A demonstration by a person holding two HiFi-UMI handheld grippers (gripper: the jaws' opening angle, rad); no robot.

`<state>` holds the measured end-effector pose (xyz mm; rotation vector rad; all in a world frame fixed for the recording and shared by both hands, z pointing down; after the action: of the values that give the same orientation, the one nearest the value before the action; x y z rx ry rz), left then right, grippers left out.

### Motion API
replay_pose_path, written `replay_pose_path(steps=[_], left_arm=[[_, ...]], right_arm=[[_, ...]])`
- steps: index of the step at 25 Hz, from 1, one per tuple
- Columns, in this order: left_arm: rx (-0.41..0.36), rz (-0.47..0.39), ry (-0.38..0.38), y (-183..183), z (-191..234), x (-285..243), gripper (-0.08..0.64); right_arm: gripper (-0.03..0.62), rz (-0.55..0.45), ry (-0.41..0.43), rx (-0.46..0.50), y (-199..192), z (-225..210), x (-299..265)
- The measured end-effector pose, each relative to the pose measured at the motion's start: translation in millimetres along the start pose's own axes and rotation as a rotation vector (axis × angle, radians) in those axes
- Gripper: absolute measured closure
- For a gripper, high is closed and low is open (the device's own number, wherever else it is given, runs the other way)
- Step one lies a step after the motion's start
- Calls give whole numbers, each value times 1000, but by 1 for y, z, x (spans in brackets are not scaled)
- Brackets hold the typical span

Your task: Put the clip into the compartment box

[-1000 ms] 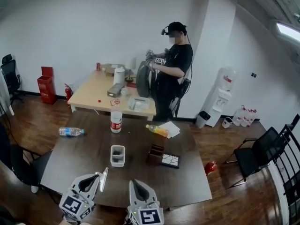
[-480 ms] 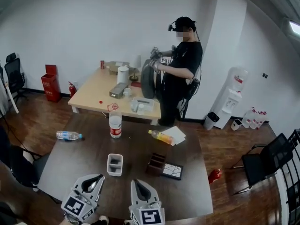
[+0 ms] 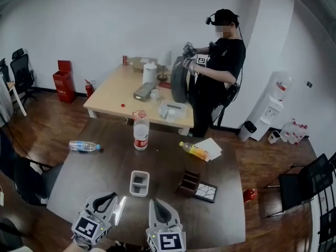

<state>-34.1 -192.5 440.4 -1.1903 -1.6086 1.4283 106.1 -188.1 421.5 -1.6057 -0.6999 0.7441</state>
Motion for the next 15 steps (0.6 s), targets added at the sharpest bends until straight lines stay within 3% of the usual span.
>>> replay_pose_path(steps=[4, 9, 12, 15], left_arm=[[32, 32, 13, -20, 19, -5, 532], [84, 137, 20, -62, 36, -7, 495], [114, 250, 28, -95, 45, -8, 472], [130, 415, 23, -134, 48, -6, 449]], right_arm=[[595, 18, 30, -14, -8, 7, -26], [595, 42, 51, -6, -25, 12, -51], [595, 49, 54, 22, -42, 13, -66], [595, 78, 61, 23, -54, 17, -77]])
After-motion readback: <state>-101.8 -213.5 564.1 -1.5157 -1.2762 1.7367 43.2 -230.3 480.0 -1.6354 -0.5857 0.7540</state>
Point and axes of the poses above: the fingertips, and each gripper's own axes: x backward along the fingers, z to its left, y out of its top, the point moved 1 cm from there along x, backward along the fingers, and after that the axes turned 12 degrees about y, right-handed, at the moved point
